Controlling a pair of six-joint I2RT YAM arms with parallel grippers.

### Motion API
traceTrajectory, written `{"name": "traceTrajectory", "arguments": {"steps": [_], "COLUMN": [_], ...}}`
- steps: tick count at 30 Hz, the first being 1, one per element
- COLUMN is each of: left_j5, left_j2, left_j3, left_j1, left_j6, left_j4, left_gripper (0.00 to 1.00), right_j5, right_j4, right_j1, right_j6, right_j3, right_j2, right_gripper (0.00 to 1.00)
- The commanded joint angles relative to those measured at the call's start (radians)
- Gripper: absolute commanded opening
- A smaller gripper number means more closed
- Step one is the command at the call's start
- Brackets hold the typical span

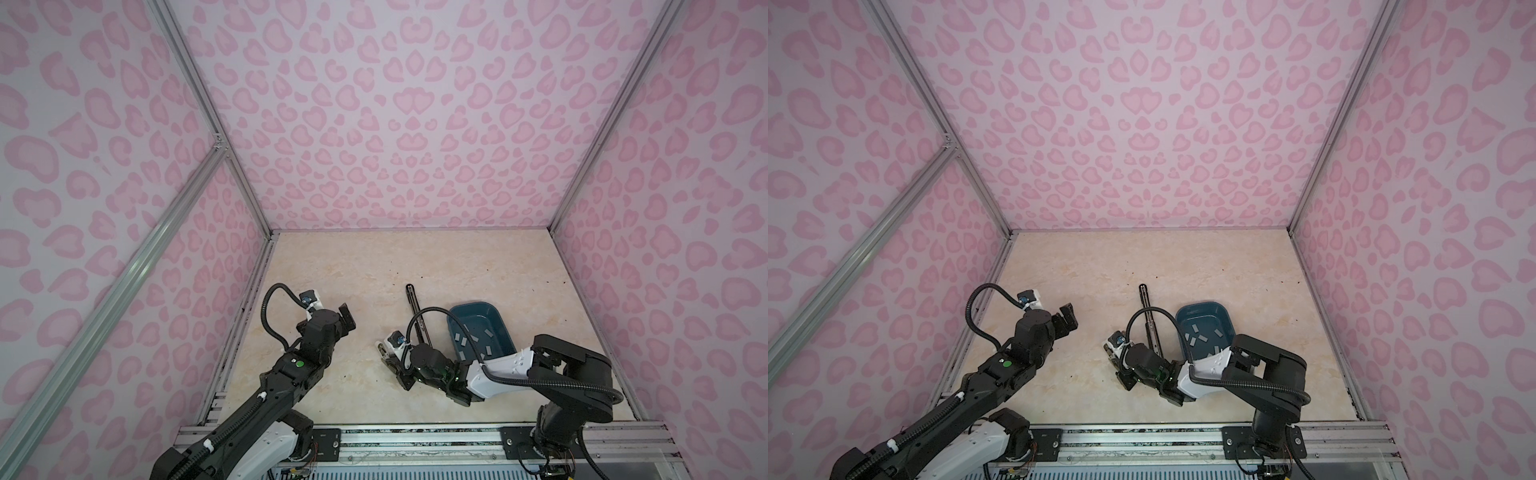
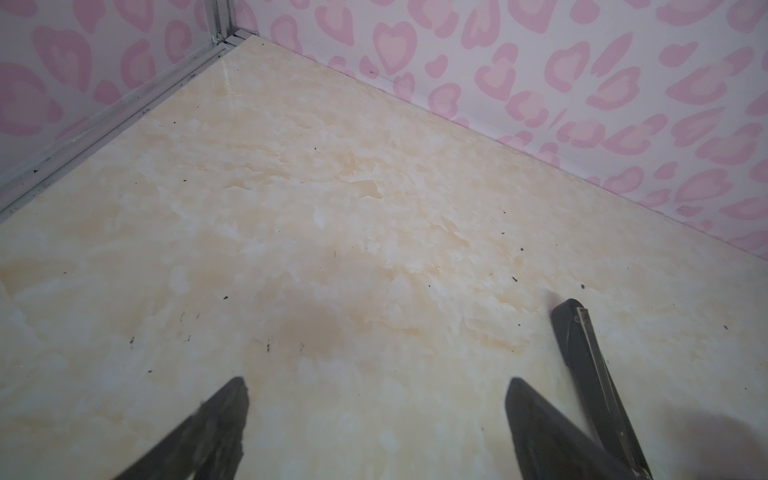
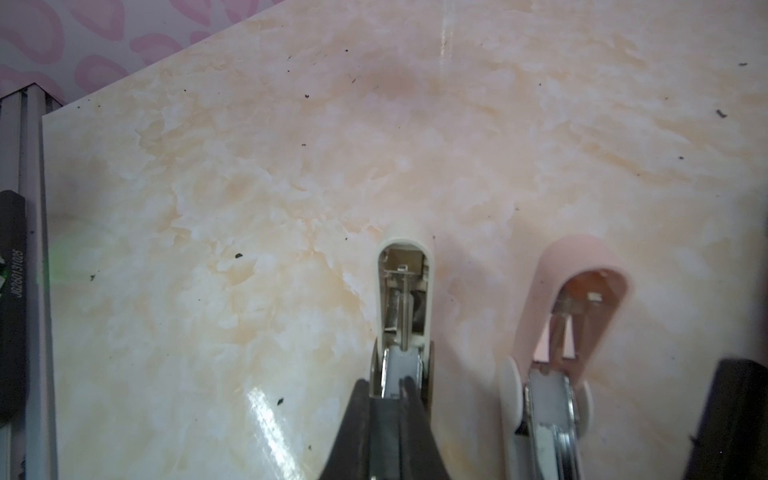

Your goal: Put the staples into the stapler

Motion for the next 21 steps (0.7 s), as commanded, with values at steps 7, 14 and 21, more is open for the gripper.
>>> {"name": "traceTrajectory", "arguments": {"steps": [7,14,21], "left_j5": [0.004,0.002,0.005], "left_j2": [0.009,0.014,0.018], "left_j3": [0.009,0.009,0.011], "left_j1": [0.0,0.0,0.0], "left_j6": [-0.014,-0.014,-0.015], "left_j4": [0.021,0.022,0.023], "left_gripper": [0.97,0.97,0.97], "right_j5": [0.029,0.027,0.036], "right_j4": [0.042,0.042,0.041], "right_j1": [0.001,0.0,-0.001], "right_j6": [-0.004,-0.008,-0.01], "right_j3": [0.006,0.009,0.007], "right_j2": [0.018,0.025,0.027], "right_gripper": [0.1,0.1,0.1]}}
